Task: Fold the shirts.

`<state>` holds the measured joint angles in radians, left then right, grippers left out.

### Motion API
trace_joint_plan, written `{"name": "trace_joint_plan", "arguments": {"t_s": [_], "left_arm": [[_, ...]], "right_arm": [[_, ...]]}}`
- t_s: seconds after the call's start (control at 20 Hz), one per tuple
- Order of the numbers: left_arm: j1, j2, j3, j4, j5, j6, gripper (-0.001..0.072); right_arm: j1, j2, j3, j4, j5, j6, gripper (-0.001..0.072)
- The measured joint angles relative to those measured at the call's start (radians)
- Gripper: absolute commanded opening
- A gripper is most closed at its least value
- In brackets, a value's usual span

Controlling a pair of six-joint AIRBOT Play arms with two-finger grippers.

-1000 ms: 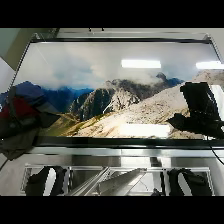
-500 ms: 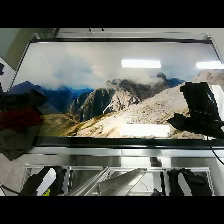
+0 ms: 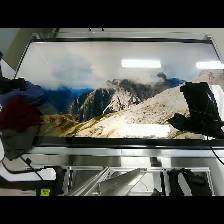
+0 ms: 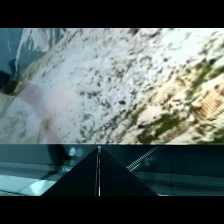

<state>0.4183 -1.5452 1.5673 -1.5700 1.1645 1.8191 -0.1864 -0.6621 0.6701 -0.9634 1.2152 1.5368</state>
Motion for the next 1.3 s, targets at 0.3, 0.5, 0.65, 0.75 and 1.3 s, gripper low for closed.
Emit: {"name": "trace_joint_plan", "arguments": {"t_s": [0.3,0.5,0.65,0.75,1.3], "left_arm": [[0.009,-0.314,0.177,0.189,0.044,-0.058,0.0706],[-0.008,-0.425,0.275,0.24,0.076,-0.069,0.0281],[-0.034,-0.456,0.353,0.253,0.079,-0.073,0.0282],[-0.049,-0.465,0.382,0.254,0.086,-0.073,0.0083],[-0.08,-0.474,0.365,0.229,0.086,-0.053,0.0016]], "right_arm": [[0.0,-0.002,0.0,0.0,-0.01,0.0,0.0019],[0.0,-0.004,0.0,0.0,-0.014,0.0,0.0019],[0.0,-0.005,0.0,0.0,-0.014,-0.001,0.0019],[0.0,-0.005,0.0,0.0,-0.014,-0.001,0.0019],[0.0,-0.005,0.0,-0.001,-0.016,-0.005,0.0018]]}}
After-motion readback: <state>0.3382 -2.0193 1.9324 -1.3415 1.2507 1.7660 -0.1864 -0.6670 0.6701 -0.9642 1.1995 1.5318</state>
